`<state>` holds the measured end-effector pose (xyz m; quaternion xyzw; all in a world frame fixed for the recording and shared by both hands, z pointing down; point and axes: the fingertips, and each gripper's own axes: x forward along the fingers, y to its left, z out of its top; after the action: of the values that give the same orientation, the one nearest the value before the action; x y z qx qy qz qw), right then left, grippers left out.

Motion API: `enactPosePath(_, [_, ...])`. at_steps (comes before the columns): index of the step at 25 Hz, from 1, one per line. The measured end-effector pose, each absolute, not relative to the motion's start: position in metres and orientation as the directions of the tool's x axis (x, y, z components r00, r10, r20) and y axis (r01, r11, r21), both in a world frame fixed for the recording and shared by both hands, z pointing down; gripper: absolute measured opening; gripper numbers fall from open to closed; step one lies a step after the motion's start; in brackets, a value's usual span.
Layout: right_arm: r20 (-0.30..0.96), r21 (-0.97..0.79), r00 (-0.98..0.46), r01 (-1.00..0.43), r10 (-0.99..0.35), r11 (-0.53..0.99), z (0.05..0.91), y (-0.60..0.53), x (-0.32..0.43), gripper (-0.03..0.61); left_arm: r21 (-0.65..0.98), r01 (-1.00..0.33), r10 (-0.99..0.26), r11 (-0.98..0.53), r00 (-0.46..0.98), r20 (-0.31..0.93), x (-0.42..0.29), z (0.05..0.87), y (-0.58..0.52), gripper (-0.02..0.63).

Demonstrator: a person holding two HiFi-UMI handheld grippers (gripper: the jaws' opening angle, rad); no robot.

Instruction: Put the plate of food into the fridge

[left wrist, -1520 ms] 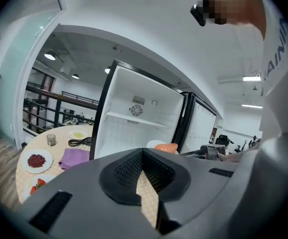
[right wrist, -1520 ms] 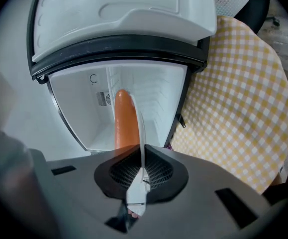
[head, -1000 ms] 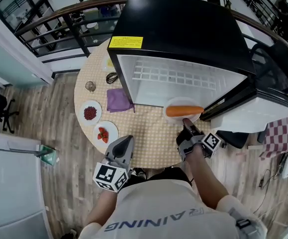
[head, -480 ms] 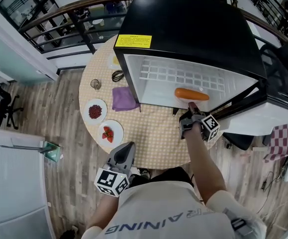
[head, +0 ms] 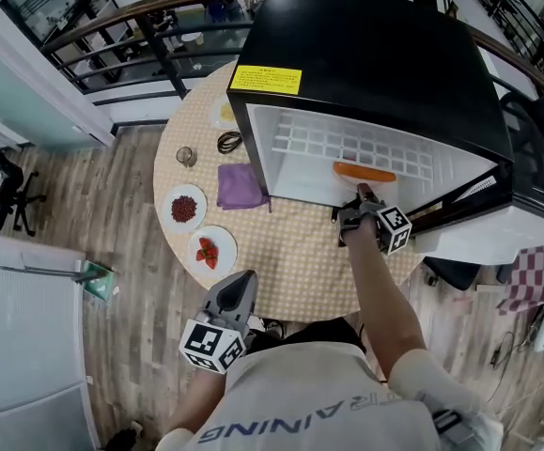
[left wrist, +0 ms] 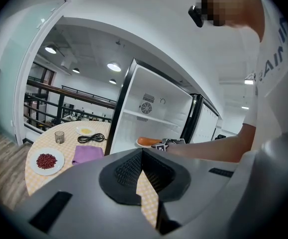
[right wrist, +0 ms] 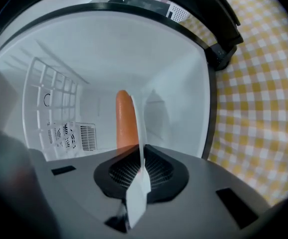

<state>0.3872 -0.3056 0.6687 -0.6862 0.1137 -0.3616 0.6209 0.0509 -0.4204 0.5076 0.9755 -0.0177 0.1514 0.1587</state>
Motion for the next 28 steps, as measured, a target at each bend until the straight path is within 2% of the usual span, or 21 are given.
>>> enactPosePath(9, [0.403,-0.915,0.72,0.312,-0.565,-0.255,0.677,-0.313,0.403,0.041,0.312,-0.098,0.002,-0.945,0.952,0.306,0.048,0.511,-0.42,0.009])
enactPosePath(12, [0.377,-0.926,0.731,0.303,-0.569,-0.225,0.672,-0.313,0.404,0.044,0.313,-0.091,0.009,-0.945,0.953,0.304,0.05,0.51,-0.417,0.009])
enactPosePath(16, [0.358,-0.934,0.693,0.263,-0.625,-0.243,0.667,-0.319,0.4,0.095,0.317,-0.087,0.014,-0.944,0.953,0.303,0.05,0.51,-0.415,0.009])
enactPosePath(22, [0.347,-0.927,0.533,0.073,-0.772,-0.367,0.659,-0.336,0.385,0.209,0.332,-0.079,0.028,-0.94,0.951,0.307,0.049,0.512,-0.41,0.009])
enactPosePath(28, [0.492,-0.823,0.349,-0.114,-0.798,-0.557,0.661,-0.337,0.367,0.224,0.344,-0.068,0.045,-0.936,0.95,0.309,0.048,0.512,-0.405,0.009])
